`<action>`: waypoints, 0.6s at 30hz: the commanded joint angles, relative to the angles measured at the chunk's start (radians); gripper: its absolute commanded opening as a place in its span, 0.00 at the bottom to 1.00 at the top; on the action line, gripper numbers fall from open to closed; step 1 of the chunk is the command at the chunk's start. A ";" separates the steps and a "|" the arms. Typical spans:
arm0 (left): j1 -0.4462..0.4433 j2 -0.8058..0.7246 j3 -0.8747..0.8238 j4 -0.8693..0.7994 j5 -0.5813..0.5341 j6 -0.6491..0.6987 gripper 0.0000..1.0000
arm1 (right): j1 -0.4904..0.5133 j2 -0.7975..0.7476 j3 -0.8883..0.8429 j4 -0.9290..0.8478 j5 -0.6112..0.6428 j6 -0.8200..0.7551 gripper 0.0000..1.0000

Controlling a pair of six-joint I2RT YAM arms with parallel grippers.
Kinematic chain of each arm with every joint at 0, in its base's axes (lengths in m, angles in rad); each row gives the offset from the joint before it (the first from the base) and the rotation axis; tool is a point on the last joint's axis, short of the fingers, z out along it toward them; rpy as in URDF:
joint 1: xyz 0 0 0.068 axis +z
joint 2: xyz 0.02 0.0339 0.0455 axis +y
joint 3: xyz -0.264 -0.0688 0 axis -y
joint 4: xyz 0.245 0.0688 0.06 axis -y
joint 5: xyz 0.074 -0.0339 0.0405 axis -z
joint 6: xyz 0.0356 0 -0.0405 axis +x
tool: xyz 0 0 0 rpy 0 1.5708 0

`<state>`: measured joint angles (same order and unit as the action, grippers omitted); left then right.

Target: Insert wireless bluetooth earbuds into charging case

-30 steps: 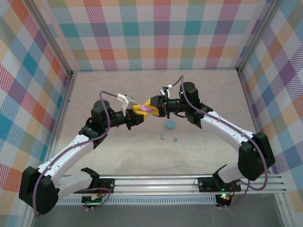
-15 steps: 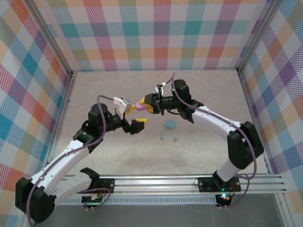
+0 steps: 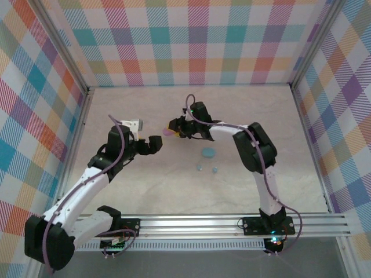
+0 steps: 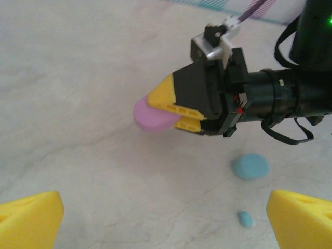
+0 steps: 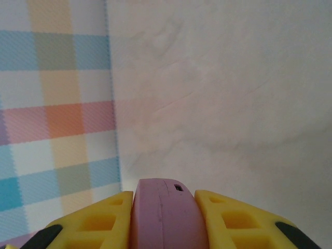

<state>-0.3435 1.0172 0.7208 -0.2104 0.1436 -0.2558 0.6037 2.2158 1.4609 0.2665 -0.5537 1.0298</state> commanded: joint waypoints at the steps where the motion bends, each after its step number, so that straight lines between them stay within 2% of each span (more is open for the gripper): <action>1: 0.019 0.035 0.035 -0.016 0.008 -0.065 1.00 | 0.008 0.064 0.102 0.011 0.020 -0.062 0.23; 12: 0.038 0.072 -0.009 0.067 0.028 -0.057 1.00 | 0.027 0.190 0.286 -0.265 0.120 -0.162 0.30; 18: 0.043 0.052 -0.024 0.074 0.033 -0.043 1.00 | 0.040 0.235 0.388 -0.447 0.175 -0.223 0.31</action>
<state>-0.3157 1.0870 0.7166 -0.1692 0.1604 -0.2993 0.6315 2.4226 1.8000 -0.0441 -0.4198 0.8703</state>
